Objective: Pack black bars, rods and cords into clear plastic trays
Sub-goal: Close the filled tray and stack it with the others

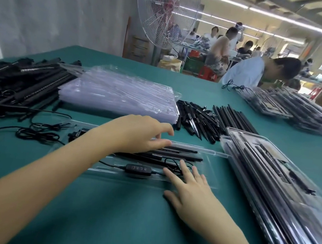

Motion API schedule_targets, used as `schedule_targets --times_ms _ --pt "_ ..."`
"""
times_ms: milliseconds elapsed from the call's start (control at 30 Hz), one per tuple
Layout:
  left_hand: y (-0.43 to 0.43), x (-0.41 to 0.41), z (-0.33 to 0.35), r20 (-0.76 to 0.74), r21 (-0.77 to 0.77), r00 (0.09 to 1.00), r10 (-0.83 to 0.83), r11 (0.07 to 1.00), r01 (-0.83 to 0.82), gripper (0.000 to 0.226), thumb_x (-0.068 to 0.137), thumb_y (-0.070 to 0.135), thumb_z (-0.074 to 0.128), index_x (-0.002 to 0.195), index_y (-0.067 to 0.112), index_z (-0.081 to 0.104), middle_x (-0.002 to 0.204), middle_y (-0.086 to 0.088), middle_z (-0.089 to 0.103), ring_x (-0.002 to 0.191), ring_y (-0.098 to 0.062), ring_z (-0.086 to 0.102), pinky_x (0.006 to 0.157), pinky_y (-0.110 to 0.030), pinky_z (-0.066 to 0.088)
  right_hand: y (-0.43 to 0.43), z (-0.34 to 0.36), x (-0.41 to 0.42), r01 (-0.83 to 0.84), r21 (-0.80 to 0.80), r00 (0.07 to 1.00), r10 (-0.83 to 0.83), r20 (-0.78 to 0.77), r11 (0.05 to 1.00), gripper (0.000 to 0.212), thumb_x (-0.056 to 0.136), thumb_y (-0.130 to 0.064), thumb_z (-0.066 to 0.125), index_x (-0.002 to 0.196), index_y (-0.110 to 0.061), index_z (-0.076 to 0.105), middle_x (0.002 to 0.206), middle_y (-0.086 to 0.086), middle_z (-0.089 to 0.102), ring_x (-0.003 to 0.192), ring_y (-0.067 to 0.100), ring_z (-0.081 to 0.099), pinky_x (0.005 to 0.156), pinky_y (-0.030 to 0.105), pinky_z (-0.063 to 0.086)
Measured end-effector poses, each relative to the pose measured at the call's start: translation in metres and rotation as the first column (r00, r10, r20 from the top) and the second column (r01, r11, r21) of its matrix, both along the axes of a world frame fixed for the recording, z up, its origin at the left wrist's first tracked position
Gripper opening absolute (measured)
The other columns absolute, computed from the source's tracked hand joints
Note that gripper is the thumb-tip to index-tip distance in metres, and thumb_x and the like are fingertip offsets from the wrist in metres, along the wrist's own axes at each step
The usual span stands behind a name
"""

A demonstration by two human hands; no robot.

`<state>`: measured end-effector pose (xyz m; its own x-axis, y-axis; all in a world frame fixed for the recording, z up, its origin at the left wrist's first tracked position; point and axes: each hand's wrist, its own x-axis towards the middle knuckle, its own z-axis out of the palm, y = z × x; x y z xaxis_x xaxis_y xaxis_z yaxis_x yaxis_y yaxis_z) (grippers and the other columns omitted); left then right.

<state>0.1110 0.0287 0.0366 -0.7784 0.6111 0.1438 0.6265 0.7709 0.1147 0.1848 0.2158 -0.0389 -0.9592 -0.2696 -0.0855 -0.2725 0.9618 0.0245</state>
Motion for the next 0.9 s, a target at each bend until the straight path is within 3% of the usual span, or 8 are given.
schedule_targets --times_ms 167,267,367,500,600,667,733,900 --pt "-0.001 -0.001 -0.005 -0.011 0.024 1.0 -0.026 0.999 0.026 0.041 0.091 0.061 0.03 0.125 0.044 0.046 0.112 0.021 0.06 0.097 -0.006 0.058 0.074 -0.027 0.038 0.006 0.005 -0.007 -0.068 -0.031 0.995 0.07 0.066 0.997 0.051 0.101 -0.044 0.021 0.15 -0.036 0.006 0.159 0.006 0.003 0.144 0.03 0.01 0.116 0.038 0.011" --pt "-0.004 0.0 -0.009 0.036 -0.045 0.999 -0.019 0.999 0.021 0.046 0.085 0.068 0.032 0.122 0.045 0.049 0.115 0.02 0.055 0.099 -0.005 0.054 0.081 -0.029 0.042 0.007 0.007 -0.007 -0.067 -0.117 0.997 0.071 0.026 0.991 0.053 0.103 -0.039 0.019 0.15 -0.032 -0.003 0.158 -0.001 0.011 0.143 0.026 0.018 0.114 0.034 0.017" --pt "-0.005 -0.001 -0.006 0.068 -0.076 0.998 0.002 0.997 0.003 0.045 0.084 0.068 0.036 0.115 0.041 0.055 0.111 0.018 0.056 0.101 -0.006 0.054 0.085 -0.031 0.044 0.003 0.003 -0.007 -0.042 -0.122 0.998 0.037 -0.045 0.992 0.05 0.103 -0.036 0.019 0.151 -0.028 0.006 0.157 -0.005 0.016 0.142 0.02 0.021 0.113 0.029 0.019" --pt "-0.001 -0.007 0.001 -0.184 0.031 0.983 -0.012 0.999 0.018 0.031 0.097 0.044 0.039 0.124 0.031 0.04 0.115 0.009 0.062 0.084 -0.019 0.063 0.067 -0.031 0.046 0.001 0.002 -0.007 -0.004 -0.218 0.99 -0.028 -0.14 0.976 0.042 0.102 -0.036 0.029 0.143 -0.026 0.034 0.147 -0.005 0.033 0.128 0.02 0.042 0.098 0.028 0.031" --pt "0.001 -0.005 0.0 -0.433 0.046 0.887 -0.16 0.979 0.199 0.026 0.091 0.004 0.054 0.112 0.018 0.045 0.099 -0.005 0.065 0.061 -0.025 0.056 0.047 -0.035 0.048 -0.002 0.003 -0.009 0.059 -0.306 0.986 -0.103 -0.132 0.95 0.033 0.1 -0.034 0.035 0.128 -0.023 0.047 0.125 -0.001 0.04 0.105 0.024 0.053 0.08 0.029 0.035" --pt "-0.002 -0.003 0.0 -0.51 -0.06 0.818 -0.265 0.96 0.274 0.027 0.075 -0.014 0.062 0.091 0.008 0.058 0.099 -0.014 0.066 0.069 -0.03 0.062 0.047 -0.039 0.051 -0.005 0.002 -0.011 0.09 -0.32 0.982 -0.137 -0.127 0.943 0.028 0.1 -0.032 0.036 0.122 -0.022 0.049 0.113 0.0 0.043 0.097 0.027 0.054 0.075 0.03 0.036" --pt "-0.008 -0.003 -0.003 -0.558 -0.154 0.783 -0.274 0.962 0.227 0.022 0.064 -0.011 0.072 0.068 0.008 0.063 0.113 -0.017 0.065 0.087 -0.033 0.065 0.058 -0.041 0.054 -0.005 0.001 -0.012 0.1 -0.33 0.983 -0.145 -0.115 0.939 0.026 0.1 -0.032 0.037 0.116 -0.023 0.056 0.107 0.0 0.044 0.095 0.027 0.055 0.074 0.028 0.037" --pt "-0.018 0.005 -0.027 -0.614 -0.359 0.741 -0.272 0.932 0.044 0.019 0.061 0.012 0.079 0.067 0.025 0.066 0.148 -0.003 0.039 0.132 -0.025 0.03 0.1 -0.05 0.033 -0.003 0.007 -0.013 0.073 -0.305 0.992 -0.101 -0.076 0.95 0.028 0.099 -0.031 0.038 0.107 -0.02 0.063 0.098 0.0 0.05 0.104 0.024 0.05 0.083 0.026 0.033"
